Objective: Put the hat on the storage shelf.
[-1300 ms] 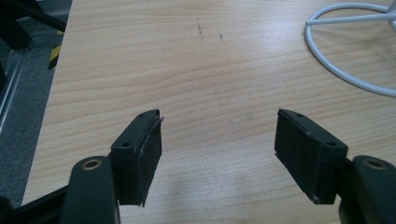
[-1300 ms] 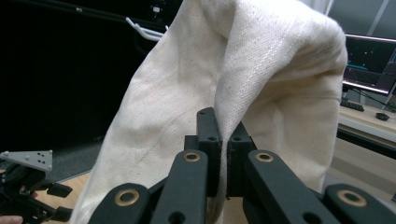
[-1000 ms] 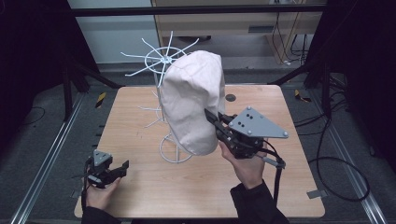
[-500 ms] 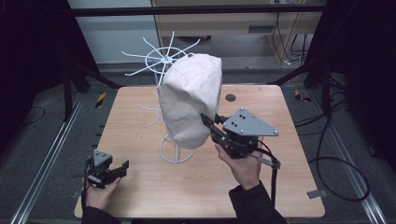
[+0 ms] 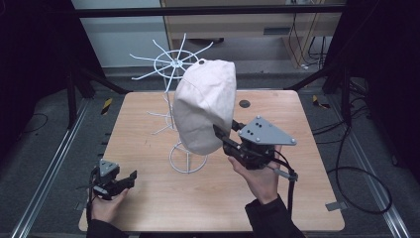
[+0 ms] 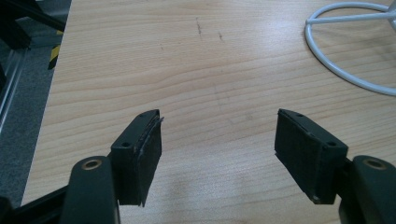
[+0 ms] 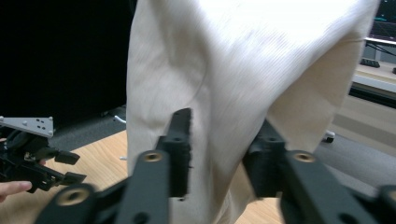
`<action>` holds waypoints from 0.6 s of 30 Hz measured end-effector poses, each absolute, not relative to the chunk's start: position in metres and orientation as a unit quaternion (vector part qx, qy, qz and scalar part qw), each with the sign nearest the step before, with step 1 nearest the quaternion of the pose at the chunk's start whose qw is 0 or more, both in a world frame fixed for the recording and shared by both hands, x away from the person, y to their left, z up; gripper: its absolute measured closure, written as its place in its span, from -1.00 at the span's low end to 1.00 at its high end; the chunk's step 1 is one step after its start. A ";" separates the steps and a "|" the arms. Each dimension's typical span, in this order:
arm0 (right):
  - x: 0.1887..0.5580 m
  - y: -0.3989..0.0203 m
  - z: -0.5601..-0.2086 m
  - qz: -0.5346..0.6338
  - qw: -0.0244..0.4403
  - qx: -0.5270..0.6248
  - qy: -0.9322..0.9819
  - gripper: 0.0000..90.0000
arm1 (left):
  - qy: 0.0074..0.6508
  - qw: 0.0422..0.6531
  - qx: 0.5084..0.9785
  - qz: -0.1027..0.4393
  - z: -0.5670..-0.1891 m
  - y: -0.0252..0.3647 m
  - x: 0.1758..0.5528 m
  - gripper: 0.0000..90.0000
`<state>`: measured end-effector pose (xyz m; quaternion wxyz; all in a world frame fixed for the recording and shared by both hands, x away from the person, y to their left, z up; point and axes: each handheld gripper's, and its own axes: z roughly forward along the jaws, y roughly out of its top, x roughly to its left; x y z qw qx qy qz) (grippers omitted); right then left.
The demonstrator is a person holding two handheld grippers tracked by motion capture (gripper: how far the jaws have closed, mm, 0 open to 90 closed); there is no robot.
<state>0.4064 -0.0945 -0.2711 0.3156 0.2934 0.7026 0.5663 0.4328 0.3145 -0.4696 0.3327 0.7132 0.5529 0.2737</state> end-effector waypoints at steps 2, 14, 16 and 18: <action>0.407 -0.096 -0.272 0.566 0.316 0.295 0.702 0.17 | 0.553 0.333 0.713 0.274 -0.470 0.315 0.433 -0.29; 0.405 -0.139 -0.314 0.576 0.292 0.335 0.686 -0.50 | 0.554 0.333 0.712 0.274 -0.470 0.315 0.433 -0.30; 0.406 -0.154 -0.331 0.576 0.275 0.352 0.684 -0.55 | 0.554 0.333 0.713 0.272 -0.470 0.314 0.433 -0.29; 0.406 -0.157 -0.335 0.573 0.272 0.357 0.685 -0.56 | 0.553 0.333 0.713 0.272 -0.470 0.314 0.433 -0.29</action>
